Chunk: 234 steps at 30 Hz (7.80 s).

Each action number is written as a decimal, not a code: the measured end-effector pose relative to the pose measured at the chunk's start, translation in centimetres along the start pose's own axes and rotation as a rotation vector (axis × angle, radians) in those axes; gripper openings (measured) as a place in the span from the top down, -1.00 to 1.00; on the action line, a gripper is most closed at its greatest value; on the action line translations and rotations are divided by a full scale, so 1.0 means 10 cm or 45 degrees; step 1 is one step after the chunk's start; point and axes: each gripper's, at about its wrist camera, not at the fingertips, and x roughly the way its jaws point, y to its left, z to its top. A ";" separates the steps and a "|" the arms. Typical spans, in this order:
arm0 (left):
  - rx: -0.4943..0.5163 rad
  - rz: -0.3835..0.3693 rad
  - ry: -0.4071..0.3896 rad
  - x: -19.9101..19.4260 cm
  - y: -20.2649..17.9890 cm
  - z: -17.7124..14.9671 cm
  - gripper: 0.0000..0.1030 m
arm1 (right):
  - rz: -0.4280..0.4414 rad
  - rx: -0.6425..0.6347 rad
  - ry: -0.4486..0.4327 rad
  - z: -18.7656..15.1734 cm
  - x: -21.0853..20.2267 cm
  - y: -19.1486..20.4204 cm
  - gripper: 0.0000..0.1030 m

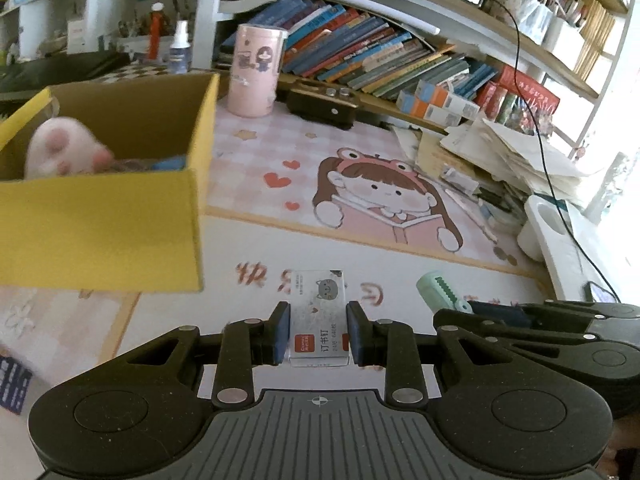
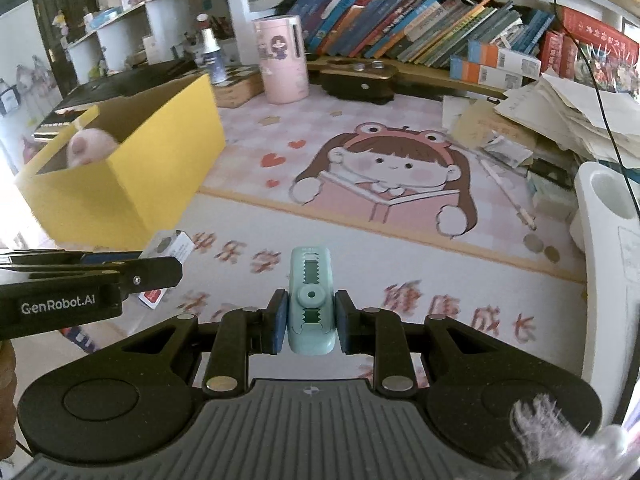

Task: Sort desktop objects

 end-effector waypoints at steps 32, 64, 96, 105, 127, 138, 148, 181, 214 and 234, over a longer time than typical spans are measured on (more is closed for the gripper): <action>-0.149 0.113 -0.060 -1.11 1.01 -0.80 0.46 | 0.160 -0.174 0.049 -0.62 -0.34 1.43 0.55; -0.249 0.235 -0.199 -1.23 1.39 -0.40 0.46 | 0.299 -0.369 -0.035 -0.06 -0.12 1.89 0.55; -0.145 0.386 -0.132 -0.04 1.45 0.83 0.46 | 0.393 -0.691 -0.096 1.35 1.08 1.73 0.55; 0.007 0.461 -0.044 0.14 1.36 0.85 0.44 | 0.413 -0.889 -0.009 1.40 1.36 1.77 0.55; -0.026 0.539 -0.161 -0.12 1.41 0.77 -0.62 | 0.407 -0.894 -0.001 1.42 1.33 1.76 0.46; 0.026 0.502 -0.316 -0.50 1.21 0.60 -0.89 | 0.303 -0.674 -0.169 1.21 0.74 1.58 0.26; 0.076 0.464 -0.339 -0.79 1.08 0.27 -0.98 | 0.116 -0.402 -0.280 0.77 0.25 1.41 0.04; 0.096 0.462 -0.255 -1.20 0.74 -0.72 -1.00 | -0.294 0.054 -0.291 -0.71 -0.62 1.20 -0.99; 0.144 0.395 -0.194 -1.06 0.45 -0.77 -1.00 | -0.332 0.109 -0.220 -0.85 -0.69 0.98 -1.00; 0.148 0.395 -0.182 -1.05 0.43 -0.80 -1.00 | -0.325 0.109 -0.223 -0.86 -0.69 1.00 -1.00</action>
